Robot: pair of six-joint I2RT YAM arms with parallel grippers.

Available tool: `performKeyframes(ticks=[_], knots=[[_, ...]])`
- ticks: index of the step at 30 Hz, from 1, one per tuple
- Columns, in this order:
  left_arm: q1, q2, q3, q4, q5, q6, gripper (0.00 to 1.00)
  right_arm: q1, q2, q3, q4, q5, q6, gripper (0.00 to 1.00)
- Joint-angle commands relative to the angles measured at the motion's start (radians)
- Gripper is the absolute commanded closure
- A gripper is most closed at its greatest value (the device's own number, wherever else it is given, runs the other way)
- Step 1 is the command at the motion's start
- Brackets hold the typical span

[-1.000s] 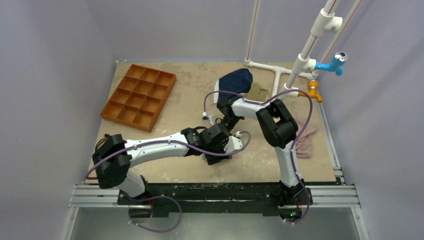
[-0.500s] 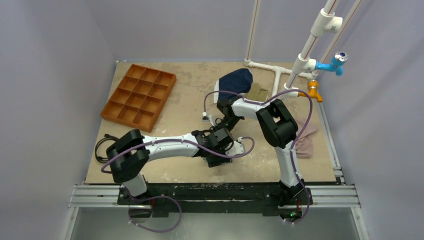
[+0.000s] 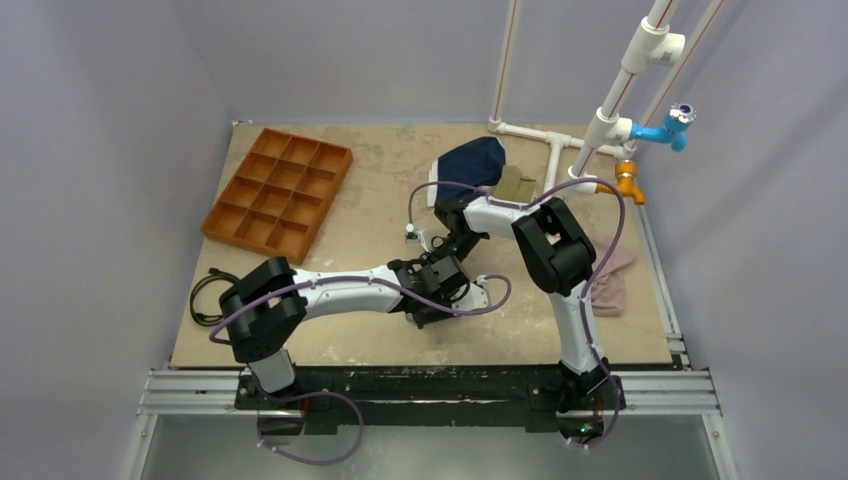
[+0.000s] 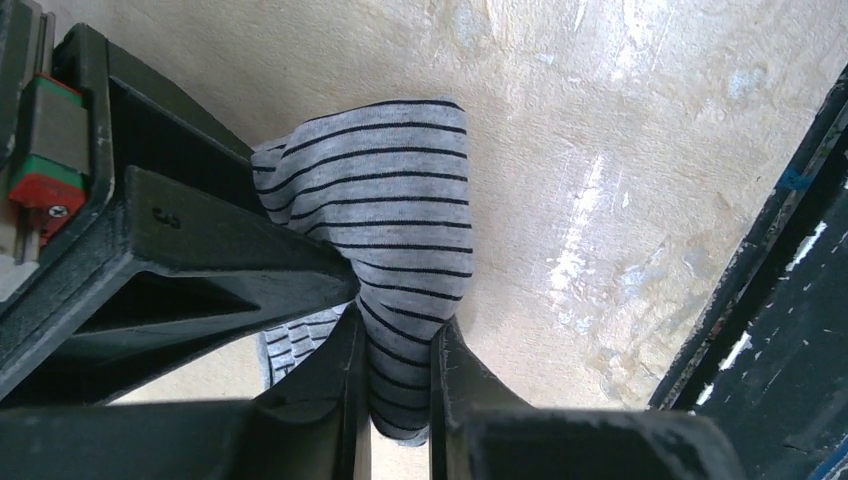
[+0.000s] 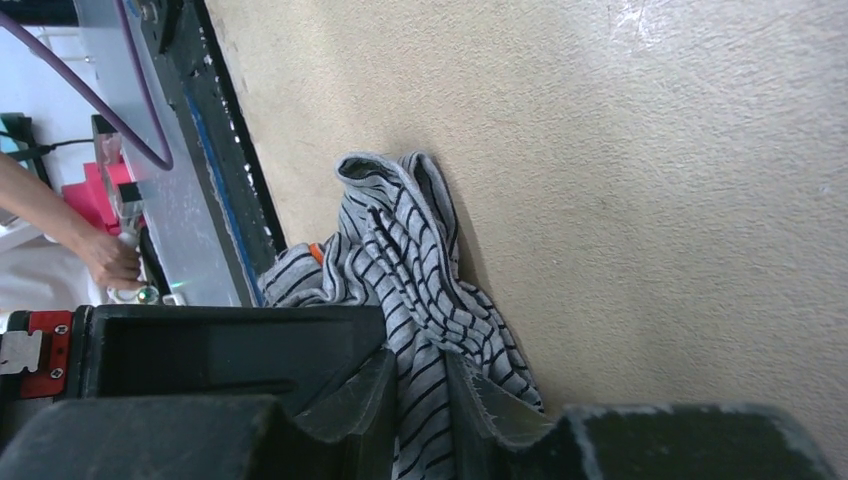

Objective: Roll the underwear
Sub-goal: Roll the underwear to the center of the board.

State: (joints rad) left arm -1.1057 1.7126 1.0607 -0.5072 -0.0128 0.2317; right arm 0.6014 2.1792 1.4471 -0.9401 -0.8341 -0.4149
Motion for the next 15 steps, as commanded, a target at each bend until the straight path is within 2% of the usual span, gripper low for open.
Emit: performKeyframes(ticks=[1,9,15], knots=[[0.006,0.053,-0.015,0.020,0.117,0.002,1.00,-0.005,0.033,-0.021,0.129,0.249,-0.119,0.73],[0.042,0.033,-0.056,0.055,0.204,0.004,1.00,-0.034,-0.062,0.011,0.083,0.242,-0.119,0.44],[0.068,0.028,-0.067,0.074,0.237,0.008,1.00,-0.085,-0.096,0.039,0.054,0.246,-0.118,0.39]])
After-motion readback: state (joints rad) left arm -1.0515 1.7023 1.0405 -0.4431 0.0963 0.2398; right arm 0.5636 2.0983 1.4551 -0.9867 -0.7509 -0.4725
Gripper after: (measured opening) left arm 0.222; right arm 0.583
